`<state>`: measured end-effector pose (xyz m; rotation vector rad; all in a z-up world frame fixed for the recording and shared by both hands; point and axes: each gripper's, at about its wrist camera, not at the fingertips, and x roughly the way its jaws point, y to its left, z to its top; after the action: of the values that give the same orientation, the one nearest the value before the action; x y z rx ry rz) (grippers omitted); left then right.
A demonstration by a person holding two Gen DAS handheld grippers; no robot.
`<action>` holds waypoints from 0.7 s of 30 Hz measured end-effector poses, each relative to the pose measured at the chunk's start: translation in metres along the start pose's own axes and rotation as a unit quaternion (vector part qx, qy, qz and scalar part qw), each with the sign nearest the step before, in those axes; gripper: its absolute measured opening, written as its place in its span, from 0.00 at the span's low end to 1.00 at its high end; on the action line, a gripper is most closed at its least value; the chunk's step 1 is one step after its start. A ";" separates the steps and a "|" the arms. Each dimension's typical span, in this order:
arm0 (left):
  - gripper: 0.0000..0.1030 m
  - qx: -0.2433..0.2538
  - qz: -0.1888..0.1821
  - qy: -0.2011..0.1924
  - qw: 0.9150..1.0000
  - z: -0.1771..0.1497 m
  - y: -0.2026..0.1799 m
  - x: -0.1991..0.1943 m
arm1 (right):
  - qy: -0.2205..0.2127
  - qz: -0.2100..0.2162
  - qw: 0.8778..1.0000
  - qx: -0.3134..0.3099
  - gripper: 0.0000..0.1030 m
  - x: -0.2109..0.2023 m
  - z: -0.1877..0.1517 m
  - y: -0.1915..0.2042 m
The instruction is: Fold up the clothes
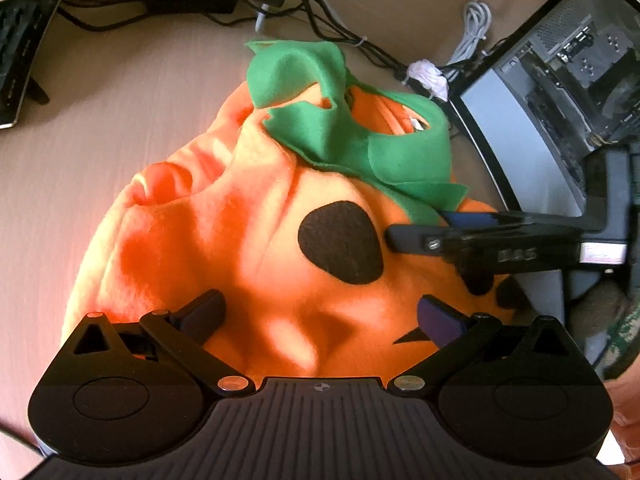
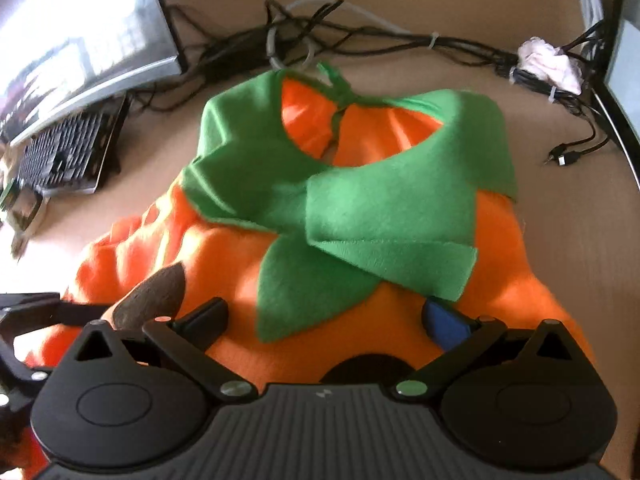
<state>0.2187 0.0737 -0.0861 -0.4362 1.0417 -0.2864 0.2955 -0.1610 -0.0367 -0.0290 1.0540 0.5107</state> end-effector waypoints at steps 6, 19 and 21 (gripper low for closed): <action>1.00 -0.011 -0.006 0.000 1.000 0.001 0.002 0.001 | -0.144 -0.053 0.982 -0.109 0.86 -0.036 0.028 0.031; 1.00 -0.010 -0.009 -0.011 1.000 -0.005 0.004 0.000 | -0.218 -0.244 0.880 -0.345 0.59 0.042 0.043 0.096; 1.00 -0.011 -0.011 -0.014 1.000 -0.007 0.005 0.000 | -0.256 -0.214 0.900 -0.280 0.72 0.014 0.051 0.085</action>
<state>0.2126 0.0766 -0.0909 -0.4710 1.0140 -0.2888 0.3079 -0.0669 -0.0045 -0.5950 0.3373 0.3718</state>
